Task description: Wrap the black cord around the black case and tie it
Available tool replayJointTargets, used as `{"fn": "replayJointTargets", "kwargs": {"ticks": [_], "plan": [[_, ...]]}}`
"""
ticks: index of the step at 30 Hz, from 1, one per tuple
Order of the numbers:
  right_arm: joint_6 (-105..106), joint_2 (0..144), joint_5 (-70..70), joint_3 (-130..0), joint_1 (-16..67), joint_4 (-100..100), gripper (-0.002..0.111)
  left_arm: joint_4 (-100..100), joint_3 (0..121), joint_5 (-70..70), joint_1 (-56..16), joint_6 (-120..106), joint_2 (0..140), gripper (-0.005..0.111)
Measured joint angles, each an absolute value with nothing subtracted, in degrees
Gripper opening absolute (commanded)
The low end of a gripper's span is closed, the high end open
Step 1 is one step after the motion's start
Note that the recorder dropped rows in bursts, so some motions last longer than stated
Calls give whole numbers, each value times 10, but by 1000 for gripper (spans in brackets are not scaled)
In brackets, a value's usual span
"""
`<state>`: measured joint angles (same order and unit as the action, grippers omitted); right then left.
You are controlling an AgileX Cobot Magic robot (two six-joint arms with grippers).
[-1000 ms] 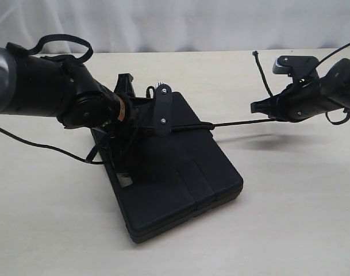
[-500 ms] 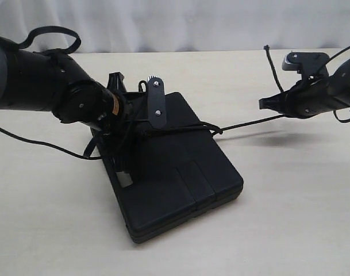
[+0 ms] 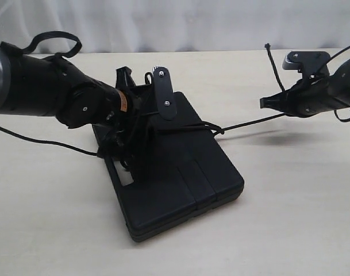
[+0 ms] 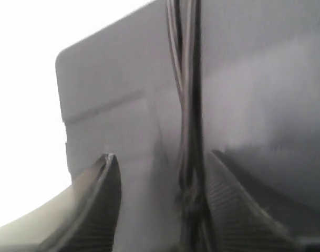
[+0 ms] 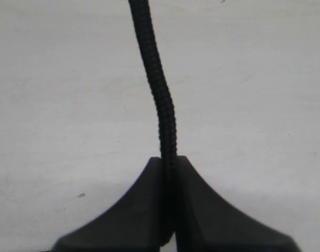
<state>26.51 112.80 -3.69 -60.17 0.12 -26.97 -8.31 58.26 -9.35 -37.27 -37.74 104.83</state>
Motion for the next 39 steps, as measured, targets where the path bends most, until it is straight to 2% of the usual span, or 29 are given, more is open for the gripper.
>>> {"fn": "replayJointTargets", "kwargs": {"ticks": [5,7,8,12,13,22,34,39], "plan": [[265,1128,-37,-602,1,-270,4,-75,583,-74,-393,-377,1051,48],[264,1128,-37,-602,1,-270,4,-75,583,-65,-395,-377,1059,44],[264,1128,-37,-602,1,-270,4,-75,583,-65,-395,-377,1066,40],[264,1128,-37,-602,1,-270,4,-100,583,-56,-395,-377,1085,6],[264,1128,-37,-602,1,-270,4,-108,583,-56,-395,-377,1086,0],[262,1119,-42,-602,1,-270,4,-141,584,-96,-395,-402,1084,0],[262,1009,-121,-602,3,-270,4,-145,584,-161,-399,-387,1024,0],[262,1001,-114,-603,32,-270,4,-145,584,-185,-399,-386,1024,0]]}}
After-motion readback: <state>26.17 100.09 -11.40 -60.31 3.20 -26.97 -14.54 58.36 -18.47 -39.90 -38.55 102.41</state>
